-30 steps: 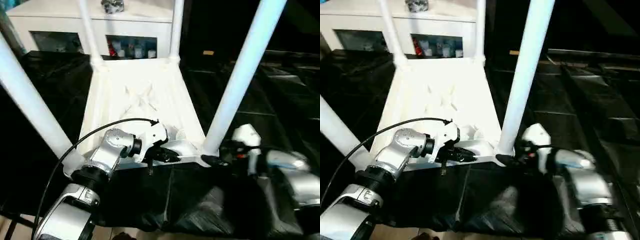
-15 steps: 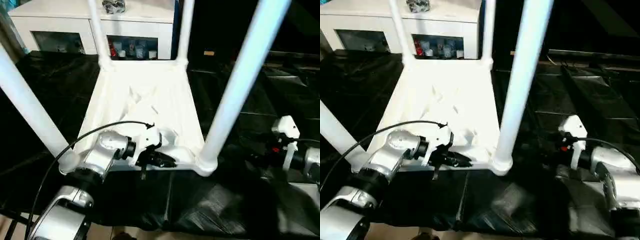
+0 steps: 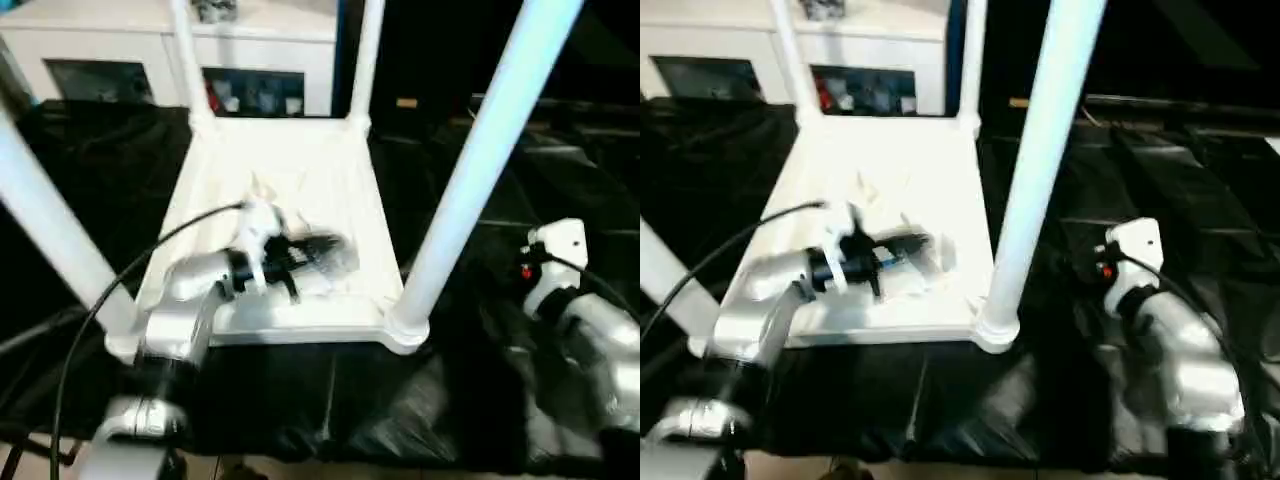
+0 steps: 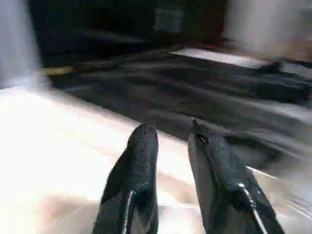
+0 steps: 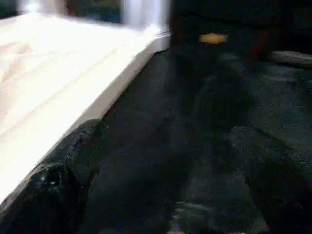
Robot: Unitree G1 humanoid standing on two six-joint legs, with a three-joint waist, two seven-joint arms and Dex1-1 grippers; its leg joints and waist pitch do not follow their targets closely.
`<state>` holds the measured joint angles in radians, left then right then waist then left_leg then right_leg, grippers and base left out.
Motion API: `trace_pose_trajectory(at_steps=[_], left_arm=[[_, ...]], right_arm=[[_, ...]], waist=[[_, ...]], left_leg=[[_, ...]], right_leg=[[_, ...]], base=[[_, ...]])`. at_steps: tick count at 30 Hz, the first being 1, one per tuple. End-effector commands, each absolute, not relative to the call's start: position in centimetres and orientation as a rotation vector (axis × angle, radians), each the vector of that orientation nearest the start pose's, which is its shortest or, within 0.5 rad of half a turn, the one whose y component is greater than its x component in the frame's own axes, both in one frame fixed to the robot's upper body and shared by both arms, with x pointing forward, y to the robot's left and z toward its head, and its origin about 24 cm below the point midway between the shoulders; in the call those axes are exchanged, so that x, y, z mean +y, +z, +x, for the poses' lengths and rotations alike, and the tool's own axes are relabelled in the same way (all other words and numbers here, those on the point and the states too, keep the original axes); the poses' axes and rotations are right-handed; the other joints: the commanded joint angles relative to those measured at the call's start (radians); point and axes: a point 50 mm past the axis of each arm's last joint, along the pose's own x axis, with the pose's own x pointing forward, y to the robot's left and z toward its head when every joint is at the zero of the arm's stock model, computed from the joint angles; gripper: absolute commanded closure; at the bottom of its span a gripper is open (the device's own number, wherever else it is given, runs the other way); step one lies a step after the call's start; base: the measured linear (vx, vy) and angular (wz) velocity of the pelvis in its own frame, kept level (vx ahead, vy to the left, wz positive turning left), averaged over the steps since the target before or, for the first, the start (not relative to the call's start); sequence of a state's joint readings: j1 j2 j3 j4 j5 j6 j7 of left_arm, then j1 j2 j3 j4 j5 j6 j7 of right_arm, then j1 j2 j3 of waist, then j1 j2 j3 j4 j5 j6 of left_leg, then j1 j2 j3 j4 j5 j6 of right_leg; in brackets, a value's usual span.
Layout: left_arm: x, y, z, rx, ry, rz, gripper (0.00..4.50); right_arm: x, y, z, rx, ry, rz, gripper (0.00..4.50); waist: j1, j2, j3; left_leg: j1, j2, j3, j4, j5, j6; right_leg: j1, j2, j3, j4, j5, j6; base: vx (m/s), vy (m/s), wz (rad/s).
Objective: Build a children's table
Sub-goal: Rotate leg to tighten
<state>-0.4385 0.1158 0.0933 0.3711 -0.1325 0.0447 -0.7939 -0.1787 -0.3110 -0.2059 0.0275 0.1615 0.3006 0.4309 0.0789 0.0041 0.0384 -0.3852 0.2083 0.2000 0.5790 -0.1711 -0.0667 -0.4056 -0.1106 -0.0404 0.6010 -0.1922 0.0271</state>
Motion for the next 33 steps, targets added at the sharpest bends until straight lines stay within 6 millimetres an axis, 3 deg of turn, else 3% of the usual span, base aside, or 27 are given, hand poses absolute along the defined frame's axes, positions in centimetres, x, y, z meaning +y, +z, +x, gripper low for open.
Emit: trace_pose_trajectory(at_steps=[1,2,3,4,5,6,7,8,9,12,15,17,18,19,22,25,26,29,30,33], left_arm=[[14.1,8.5,32.0,-0.054,-0.643,-0.062,2.91],[14.5,8.3,31.0,-0.081,-0.573,-0.064,2.91],[14.7,8.2,30.5,-0.095,-0.523,-0.064,2.91],[14.8,8.2,30.2,-0.102,-0.499,-0.062,2.91],[15.0,8.0,29.7,-0.099,-0.447,-0.055,2.91],[15.2,7.3,29.5,-0.065,-0.393,-0.054,2.91],[15.5,6.8,29.3,-0.035,-0.352,-0.052,2.91],[15.8,6.2,29.0,-0.006,-0.315,-0.033,2.74],[15.8,6.2,29.0,-0.002,-0.312,-0.033,2.74],[15.8,6.2,29.1,0.019,-0.309,-0.051,2.45],[15.9,6.7,29.7,0.033,-0.34,-0.025,2.18],[16.0,6.8,29.9,0.043,-0.34,-0.041,2.09],[16.0,6.8,30.0,0.048,-0.345,-0.049,2.02],[15.9,6.9,29.9,0.049,-0.349,-0.051,1.92],[15.7,6.9,29.7,0.056,-0.345,-0.067,1.68],[15.9,7.0,29.4,0.067,-0.323,-0.084,1.37],[16.0,6.8,29.3,0.069,-0.296,-0.079,1.37],[16.3,6.8,29.3,0.04,-0.248,-0.08,1.04],[16.2,6.8,29.2,0.04,-0.253,-0.082,1.04],[16.2,6.9,29.0,0.03,-0.248,-0.054,1.04]], right_arm=[[-22.4,8.2,27.8,0.108,0.209,-0.08,0.0],[-21.3,8.1,27.5,0.09,0.207,-0.063,0.0],[-20.7,8.1,27.3,0.081,0.21,-0.048,0.0],[-20.4,8.0,27.2,0.076,0.211,-0.042,0.0],[-19.9,7.4,27.1,0.101,0.204,-0.034,0.0],[-19.6,6.8,27.1,0.12,0.207,-0.047,0.0],[-19.4,6.4,27.2,0.132,0.207,-0.056,0.0],[-19.1,6.0,27.4,0.143,0.194,-0.05,0.0],[-19.1,5.9,27.4,0.144,0.194,-0.048,0.0],[-18.4,5.9,28.2,0.143,0.212,-0.017,0.0],[-18.1,6.2,28.9,0.141,0.227,-0.042,0.0],[-18.1,6.5,29.1,0.127,0.244,-0.032,0.0],[-18.1,6.7,29.1,0.12,0.258,-0.036,0.0],[-18.2,6.7,29.1,0.117,0.256,-0.035,0.0],[-18.2,6.6,29.2,0.116,0.254,-0.032,0.0],[-18.0,6.6,29.3,0.115,0.251,-0.015,0.0],[-17.8,6.3,29.1,0.135,0.247,-0.035,0.0],[-17.4,5.7,28.9,0.165,0.251,-0.052,0.0],[-17.3,5.6,28.9,0.174,0.254,-0.058,0.0],[-16.9,5.4,28.8,0.185,0.279,-0.051,0.0]], waist=[[-0.004,-0.013,-0.059],[-0.006,-0.024,-0.057],[-0.005,-0.025,-0.057],[-0.011,-0.02,-0.055],[-0.016,-0.024,-0.054],[-0.019,-0.031,-0.052],[-0.017,-0.025,-0.051],[-0.019,-0.03,-0.047],[-0.019,-0.027,-0.047],[-0.015,-0.053,-0.049],[-0.013,-0.032,-0.05],[-0.014,-0.03,-0.05],[-0.012,-0.035,-0.052],[-0.01,-0.029,-0.053],[-0.009,-0.031,-0.056],[-0.01,-0.032,-0.054],[-0.013,-0.037,-0.053],[-0.012,-0.035,-0.051],[-0.012,-0.041,-0.051],[-0.013,-0.037,-0.051]], left_leg=[[0.015,0.015,-0.006,-0.062,-0.178,0.044],[0.013,0.014,-0.004,-0.062,-0.194,0.053],[0.011,0.017,-0.006,-0.064,-0.196,0.053],[0.007,0.019,-0.007,-0.067,-0.197,0.056],[0.013,0.018,-0.006,-0.066,-0.215,0.053],[0.011,0.018,-0.007,-0.07,-0.231,0.045],[0.013,0.02,-0.008,-0.071,-0.242,0.036],[0.014,0.018,-0.009,-0.074,-0.274,0.019],[0.015,0.018,-0.01,-0.075,-0.28,0.012],[0.019,0.019,-0.01,-0.074,-0.285,0.009],[0.019,0.018,-0.013,-0.074,-0.231,-0.002],[0.02,0.015,-0.011,-0.07,-0.21,-0.006],[0.021,0.014,-0.009,-0.067,-0.202,-0.001],[0.019,0.012,-0.009,-0.065,-0.184,0.003],[0.018,0.012,-0.008,-0.061,-0.154,0.014],[0.017,0.013,-0.008,-0.062,-0.168,0.023],[0.018,0.013,-0.007,-0.063,-0.184,0.023],[0.02,0.014,-0.009,-0.065,-0.217,0.011],[0.019,0.014,-0.009,-0.065,-0.224,0.009],[0.019,0.015,-0.01,-0.067,-0.233,0.004]], right_leg=[[0.05,-0.012,0.018,-0.062,-0.078,-0.187],[0.047,-0.012,0.018,-0.07,-0.119,-0.179],[0.049,-0.014,0.018,-0.067,-0.131,-0.175],[0.047,-0.014,0.018,-0.069,-0.144,-0.164],[0.041,-0.01,0.018,-0.075,-0.172,-0.155],[0.04,-0.009,0.018,-0.078,-0.204,-0.143],[0.038,-0.01,0.019,-0.078,-0.218,-0.138],[0.033,-0.008,0.021,-0.084,-0.26,-0.114],[0.031,-0.009,0.021,-0.083,-0.265,-0.108],[0.027,-0.009,0.023,-0.083,-0.264,-0.093],[0.031,-0.007,0.023,-0.067,-0.147,-0.112],[0.033,-0.005,0.023,-0.063,-0.084,-0.121],[0.036,-0.005,0.024,-0.06,-0.051,-0.131],[0.039,-0.005,0.024,-0.057,-0.016,-0.141],[0.044,-0.007,0.023,-0.05,0.036,-0.166],[0.047,-0.008,0.023,-0.053,0.012,-0.178],[0.045,-0.006,0.023,-0.056,-0.016,-0.175],[0.043,-0.008,0.023,-0.063,-0.091,-0.157],[0.043,-0.008,0.024,-0.064,-0.106,-0.15],[0.04,-0.007,0.024,-0.066,-0.121,-0.135]], base=[[0.0,0.0,0.0],[0.0,0.0,0.0],[0.0,0.0,0.0],[0.0,0.0,0.0],[0.0,0.0,0.0],[0.0,0.0,0.0],[0.0,0.0,0.0],[0.0,0.0,0.0],[0.0,0.0,0.0],[0.0,0.0,0.0],[0.0,0.0,0.0],[0.0,0.0,0.0],[0.0,0.0,0.0],[0.0,0.0,0.0],[0.0,0.0,0.0],[0.0,0.0,0.0],[0.0,0.0,0.0],[0.0,0.0,0.0],[0.0,0.0,0.0],[0.0,0.0,0.0]])
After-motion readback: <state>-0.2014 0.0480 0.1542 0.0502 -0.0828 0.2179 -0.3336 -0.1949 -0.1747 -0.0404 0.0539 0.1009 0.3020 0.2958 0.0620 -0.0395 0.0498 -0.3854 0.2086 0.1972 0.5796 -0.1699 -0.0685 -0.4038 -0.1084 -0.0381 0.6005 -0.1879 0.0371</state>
